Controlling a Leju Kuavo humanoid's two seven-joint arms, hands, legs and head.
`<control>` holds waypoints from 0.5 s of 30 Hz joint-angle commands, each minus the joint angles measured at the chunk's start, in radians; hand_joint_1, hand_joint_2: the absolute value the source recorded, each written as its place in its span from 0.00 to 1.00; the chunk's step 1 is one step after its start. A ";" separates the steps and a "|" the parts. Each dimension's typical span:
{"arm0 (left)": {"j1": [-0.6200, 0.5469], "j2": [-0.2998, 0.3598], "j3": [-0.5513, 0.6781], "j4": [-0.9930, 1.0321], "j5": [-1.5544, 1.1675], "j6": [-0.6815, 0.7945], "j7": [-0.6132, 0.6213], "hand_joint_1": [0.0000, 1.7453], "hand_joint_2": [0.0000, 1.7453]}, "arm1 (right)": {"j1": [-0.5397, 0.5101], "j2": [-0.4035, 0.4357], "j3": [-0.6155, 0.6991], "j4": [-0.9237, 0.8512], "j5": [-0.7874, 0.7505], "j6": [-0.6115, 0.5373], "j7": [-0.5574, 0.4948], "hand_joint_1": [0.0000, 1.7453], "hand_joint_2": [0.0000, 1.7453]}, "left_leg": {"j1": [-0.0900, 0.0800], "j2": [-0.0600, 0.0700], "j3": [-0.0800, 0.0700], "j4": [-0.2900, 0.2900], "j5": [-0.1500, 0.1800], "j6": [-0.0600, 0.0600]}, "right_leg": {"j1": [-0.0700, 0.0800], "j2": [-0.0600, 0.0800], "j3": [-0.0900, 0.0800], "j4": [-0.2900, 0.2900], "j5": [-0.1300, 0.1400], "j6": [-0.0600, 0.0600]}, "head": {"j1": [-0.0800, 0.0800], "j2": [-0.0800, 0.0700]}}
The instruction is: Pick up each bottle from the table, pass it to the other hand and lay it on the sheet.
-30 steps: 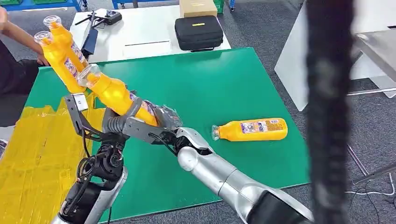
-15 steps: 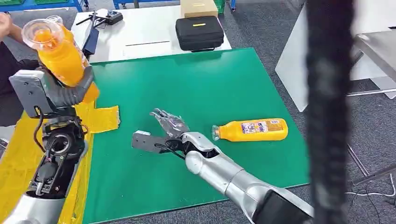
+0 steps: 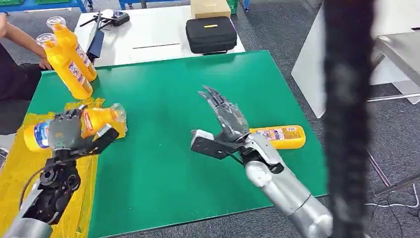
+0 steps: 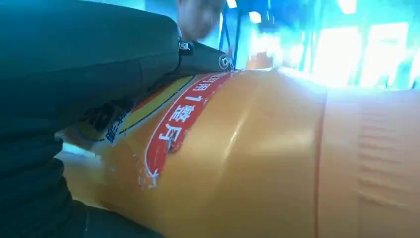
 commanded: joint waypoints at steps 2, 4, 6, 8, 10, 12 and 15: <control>-0.035 0.000 -0.156 0.372 0.006 -0.165 0.018 1.00 1.00 | 0.124 -0.180 -0.133 -0.172 -0.026 0.005 -0.034 0.00 1.00 | 0.000 -0.003 0.004 -0.001 -0.001 -0.002 | 0.000 -0.004 0.005 0.000 -0.003 0.000 | 0.000 0.000; -0.032 -0.001 -0.157 0.374 0.005 -0.160 0.020 1.00 1.00 | 0.131 -0.183 -0.134 -0.169 -0.026 0.003 -0.034 0.00 1.00 | 0.001 -0.003 0.005 0.000 -0.002 -0.003 | 0.001 -0.005 0.006 0.000 -0.003 0.000 | 0.000 0.000; -0.032 -0.001 -0.157 0.374 0.005 -0.160 0.020 1.00 1.00 | 0.131 -0.183 -0.134 -0.169 -0.026 0.003 -0.034 0.00 1.00 | 0.001 -0.002 0.005 0.000 -0.003 -0.003 | 0.001 -0.004 0.006 0.000 -0.004 0.000 | 0.000 0.000; -0.036 -0.007 -0.169 0.406 0.022 -0.216 0.028 0.00 1.00 | 0.140 -0.195 -0.127 -0.169 0.000 0.020 -0.007 0.00 1.00 | 0.001 0.000 0.008 0.000 -0.003 -0.004 | 0.001 -0.002 0.008 0.000 -0.004 0.000 | 0.000 0.000; -0.021 -0.013 -0.158 0.406 0.059 -0.218 -0.007 0.00 1.00 | 0.151 -0.220 -0.123 -0.161 0.026 0.049 0.028 0.00 1.00 | 0.000 -0.003 0.006 -0.001 -0.001 -0.002 | 0.000 -0.003 0.007 0.000 -0.002 0.000 | 0.000 0.000; -0.005 -0.021 -0.129 0.387 0.121 -0.198 -0.050 0.00 0.00 | 0.172 -0.252 -0.128 -0.163 0.052 0.101 0.088 0.00 1.00 | 0.000 -0.004 0.009 -0.002 -0.002 -0.002 | 0.000 -0.004 0.010 -0.001 -0.002 0.000 | 0.000 0.000; 0.015 -0.025 -0.113 0.334 0.174 -0.191 -0.091 0.00 0.00 | 0.215 -0.292 -0.158 -0.159 0.064 0.119 0.117 0.00 1.00 | 0.000 -0.003 0.012 -0.002 -0.003 -0.002 | 0.000 -0.004 0.013 -0.001 -0.002 0.000 | 0.000 0.000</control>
